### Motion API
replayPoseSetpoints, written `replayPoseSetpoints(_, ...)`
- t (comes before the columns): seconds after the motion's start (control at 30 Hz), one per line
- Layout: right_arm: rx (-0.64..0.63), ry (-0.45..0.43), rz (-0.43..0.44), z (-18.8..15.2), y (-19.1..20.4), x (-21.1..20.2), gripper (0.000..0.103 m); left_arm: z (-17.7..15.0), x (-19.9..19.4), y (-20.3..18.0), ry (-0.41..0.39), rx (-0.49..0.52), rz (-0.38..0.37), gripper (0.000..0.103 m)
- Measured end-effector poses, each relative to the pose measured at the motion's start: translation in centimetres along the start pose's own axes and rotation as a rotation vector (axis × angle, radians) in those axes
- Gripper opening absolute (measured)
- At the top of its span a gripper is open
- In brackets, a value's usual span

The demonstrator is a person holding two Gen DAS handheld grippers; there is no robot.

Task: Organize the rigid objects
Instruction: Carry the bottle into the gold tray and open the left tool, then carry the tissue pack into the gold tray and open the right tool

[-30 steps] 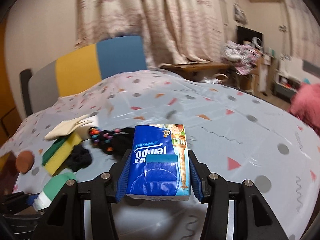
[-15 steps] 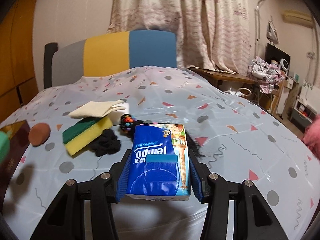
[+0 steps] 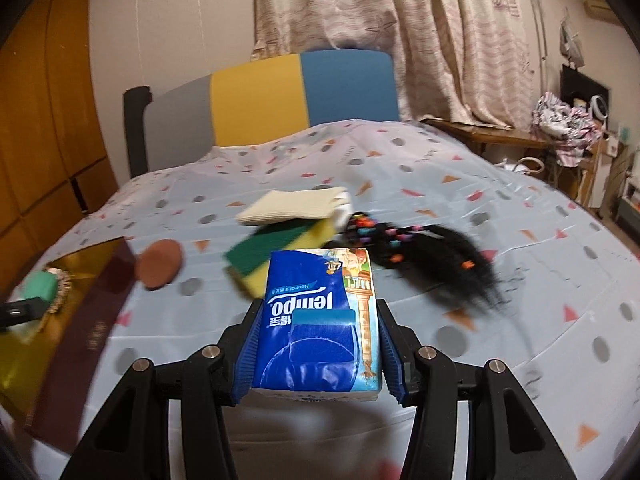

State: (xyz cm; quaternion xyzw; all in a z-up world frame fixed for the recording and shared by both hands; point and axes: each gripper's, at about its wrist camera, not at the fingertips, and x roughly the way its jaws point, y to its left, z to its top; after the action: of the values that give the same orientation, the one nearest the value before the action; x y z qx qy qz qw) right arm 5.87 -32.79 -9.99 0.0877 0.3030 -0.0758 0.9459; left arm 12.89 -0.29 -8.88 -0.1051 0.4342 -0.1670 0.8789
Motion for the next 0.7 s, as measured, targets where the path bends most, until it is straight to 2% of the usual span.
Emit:
replayPoseSetpoints(0.4,-0.058,0.007,0.161,1.0,8.2,-2.2,0.053,4.4,3.5,6.7,0.076,-0.113,0.097,0.060)
replayPoseSetpoints(0.53,-0.101,0.009,0.219,1.4,11.1,-2.6,0.053,5.6,4.6,8.2,0.092,-0.160,0.096,0.061)
replayPoseSetpoints(0.7,-0.142,0.019,0.272,1.6,14.2,-2.6,0.053,6.3,5.7,9.3,0.114,-0.178,0.150,0.072)
